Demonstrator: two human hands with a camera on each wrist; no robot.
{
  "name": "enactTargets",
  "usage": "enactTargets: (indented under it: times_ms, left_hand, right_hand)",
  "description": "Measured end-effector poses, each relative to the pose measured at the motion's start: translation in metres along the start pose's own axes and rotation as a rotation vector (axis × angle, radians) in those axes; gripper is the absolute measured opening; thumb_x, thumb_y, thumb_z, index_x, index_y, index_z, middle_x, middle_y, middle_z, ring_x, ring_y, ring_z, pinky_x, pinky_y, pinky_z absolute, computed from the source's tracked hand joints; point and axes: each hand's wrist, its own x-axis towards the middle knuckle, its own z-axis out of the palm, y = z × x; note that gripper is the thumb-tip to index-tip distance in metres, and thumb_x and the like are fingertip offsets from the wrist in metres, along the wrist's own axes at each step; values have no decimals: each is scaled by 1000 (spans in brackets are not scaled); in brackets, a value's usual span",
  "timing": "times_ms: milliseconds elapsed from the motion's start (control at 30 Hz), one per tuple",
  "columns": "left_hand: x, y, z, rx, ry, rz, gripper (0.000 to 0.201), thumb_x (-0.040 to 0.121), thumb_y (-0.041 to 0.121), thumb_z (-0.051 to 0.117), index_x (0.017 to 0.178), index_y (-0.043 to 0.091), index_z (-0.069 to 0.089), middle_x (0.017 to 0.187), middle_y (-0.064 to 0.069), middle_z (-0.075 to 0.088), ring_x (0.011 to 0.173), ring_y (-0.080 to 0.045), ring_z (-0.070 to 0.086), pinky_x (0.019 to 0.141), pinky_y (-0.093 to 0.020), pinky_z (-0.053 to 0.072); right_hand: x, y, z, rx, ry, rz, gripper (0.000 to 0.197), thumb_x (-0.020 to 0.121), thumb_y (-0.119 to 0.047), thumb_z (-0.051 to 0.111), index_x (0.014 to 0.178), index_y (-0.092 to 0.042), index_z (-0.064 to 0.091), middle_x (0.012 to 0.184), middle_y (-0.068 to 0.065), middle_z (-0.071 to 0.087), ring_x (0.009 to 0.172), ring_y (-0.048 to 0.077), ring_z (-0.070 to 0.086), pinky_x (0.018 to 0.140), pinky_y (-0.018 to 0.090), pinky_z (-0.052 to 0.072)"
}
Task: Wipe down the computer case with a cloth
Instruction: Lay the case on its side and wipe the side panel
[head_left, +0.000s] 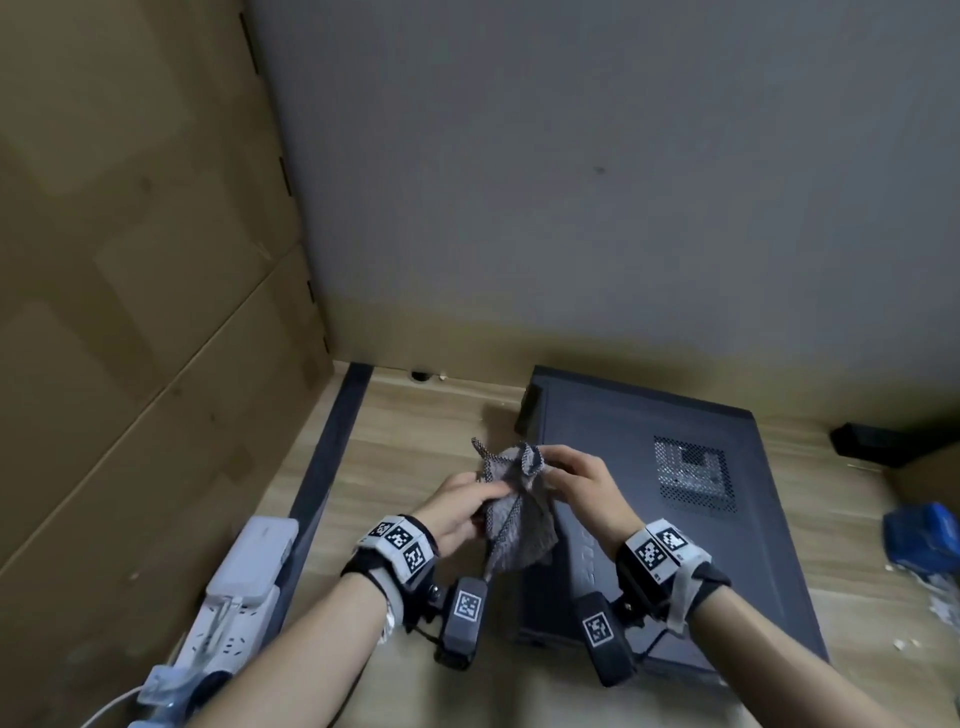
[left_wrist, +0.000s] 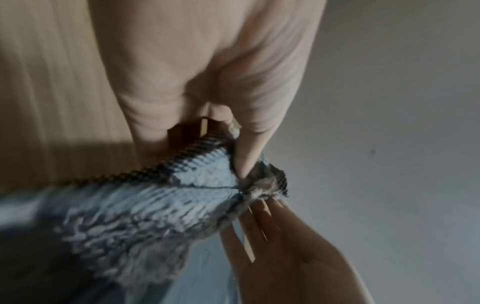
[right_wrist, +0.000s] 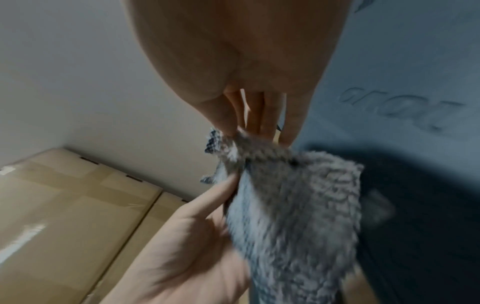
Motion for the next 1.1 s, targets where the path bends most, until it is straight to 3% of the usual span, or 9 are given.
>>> enactTargets:
  times_ms: [167,300,400,533,600,700,800,900,1100]
  left_hand:
    - [32,13,-25,-91,125,-4,6,98,13,54,98,8,57,98,-15,71,90,-28,67,92,-47,52]
    - [64,28,-40,-15,278,55,14,100,11,49,110,9,58,108,-17,68,97,-31,66,89,-49,54]
    - [89,41,-43,80,318,78,13,101,11,47,105,10,60,113,-19,67,99,-29,65,90,-45,52]
    - [119,50,-29,133,253,1,21,103,10,42,89,15,57,95,-16,66,84,-25,64,72,-30,49]
    - [129,50,-17,133,228,-47,26,104,12,40,81,20,50,82,-8,56,66,-13,57,59,-24,42]
    - [151,48,0,129,149,-119,16,103,13,39,97,20,52,99,-9,56,87,-18,58,79,-32,48]
    - [169,41,16,134,132,-169,16,103,16,41,107,18,56,97,-5,59,96,-19,53,83,-27,41]
    - [207,12,21,164,129,-210,46,100,32,44,143,14,45,139,-7,53,125,-25,51,106,-37,42]
    - [174,55,32,82,99,-258,30,102,10,40,130,13,51,138,-7,51,123,-23,46,96,-29,34]
  right_hand:
    - [45,-8,-27,-123,47,43,25,98,-3,51,114,-13,67,110,0,70,104,13,64,81,20,51]
    - [84,-11,-61,-180,120,46,24,99,-4,50,114,-15,65,116,6,69,103,11,64,80,20,49]
    - [115,-7,-84,-385,155,11,28,99,-7,50,123,-17,62,128,6,64,114,15,59,99,31,48]
    - [150,-2,-96,-796,-49,34,56,102,-23,49,154,-15,29,162,-1,23,149,14,18,119,27,13]
    - [162,4,-94,-989,-169,84,66,104,-36,41,158,-15,10,166,-1,0,152,13,-3,120,28,2]
    - [167,10,-89,-1194,-202,76,72,104,-49,29,158,-14,-3,165,2,-12,152,15,-11,124,34,1]
    - [162,10,-88,-1265,-208,69,74,103,-55,22,157,-16,-8,164,1,-16,151,13,-14,124,34,1]
    - [160,8,-88,-1263,-212,87,76,101,-58,21,157,-16,-9,164,0,-17,150,11,-17,124,33,-2]
    - [159,10,-83,-1217,-198,77,80,98,-63,18,157,-17,-10,163,-2,-19,148,9,-21,123,32,-5]
